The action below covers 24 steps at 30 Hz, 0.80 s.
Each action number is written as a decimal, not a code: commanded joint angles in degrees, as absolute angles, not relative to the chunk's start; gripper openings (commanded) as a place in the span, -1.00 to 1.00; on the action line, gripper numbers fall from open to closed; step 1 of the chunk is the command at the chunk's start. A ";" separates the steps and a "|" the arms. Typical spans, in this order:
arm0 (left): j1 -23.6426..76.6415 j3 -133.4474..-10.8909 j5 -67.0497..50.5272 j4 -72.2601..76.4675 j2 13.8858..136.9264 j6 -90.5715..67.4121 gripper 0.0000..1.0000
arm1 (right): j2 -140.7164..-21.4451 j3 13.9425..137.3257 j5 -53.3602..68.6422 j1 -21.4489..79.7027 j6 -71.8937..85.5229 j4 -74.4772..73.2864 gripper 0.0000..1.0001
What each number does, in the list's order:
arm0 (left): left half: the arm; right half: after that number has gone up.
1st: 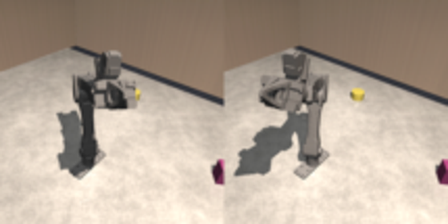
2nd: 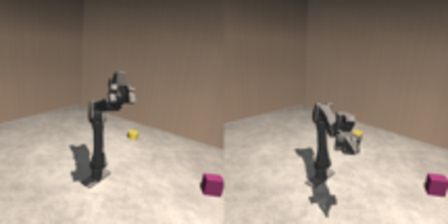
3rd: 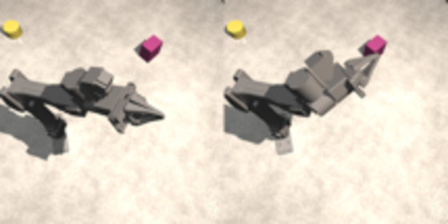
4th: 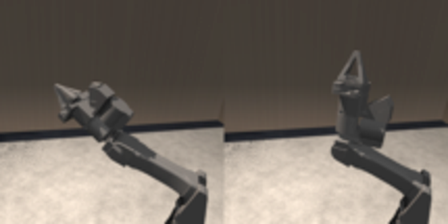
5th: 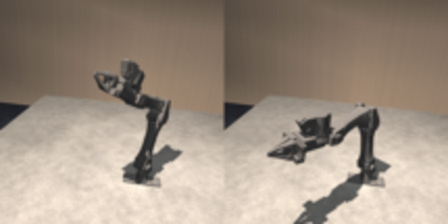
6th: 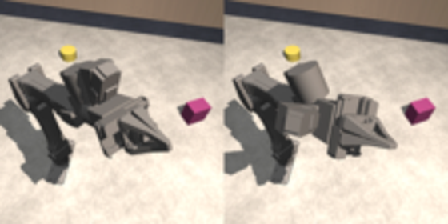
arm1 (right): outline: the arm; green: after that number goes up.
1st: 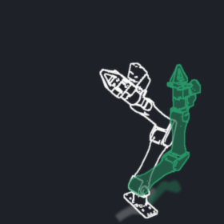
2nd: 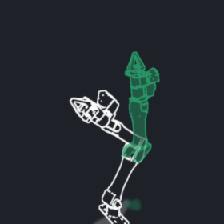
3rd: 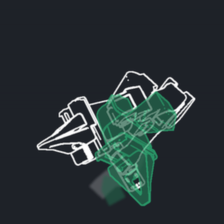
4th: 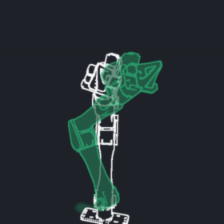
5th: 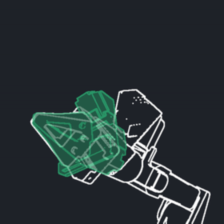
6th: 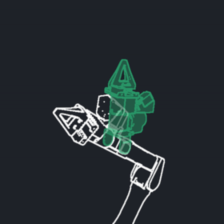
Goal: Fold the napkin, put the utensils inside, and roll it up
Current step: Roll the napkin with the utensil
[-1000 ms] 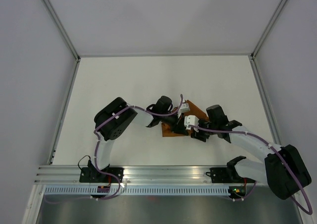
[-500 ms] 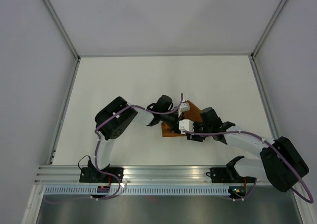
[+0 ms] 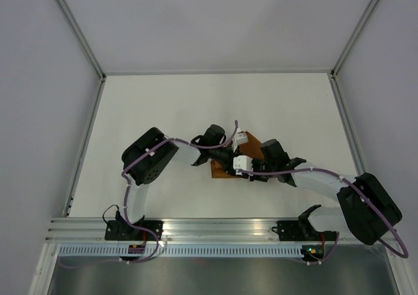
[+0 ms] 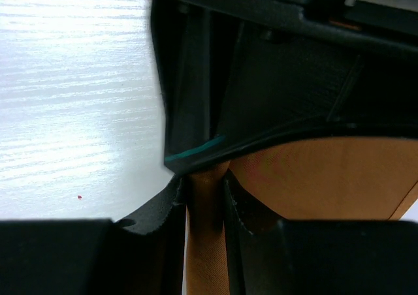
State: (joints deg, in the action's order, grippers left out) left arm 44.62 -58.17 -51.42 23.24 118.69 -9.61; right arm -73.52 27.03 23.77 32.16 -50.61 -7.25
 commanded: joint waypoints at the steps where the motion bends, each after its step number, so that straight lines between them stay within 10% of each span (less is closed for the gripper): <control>1: 43.51 -54.58 -42.73 16.95 117.70 -13.96 0.03 | -77.25 27.68 21.97 32.17 -51.32 -10.98 -0.89; 24: 41.13 -22.51 -1.15 56.59 87.46 -13.99 0.32 | -103.70 53.69 41.39 20.83 -65.47 -42.44 -0.99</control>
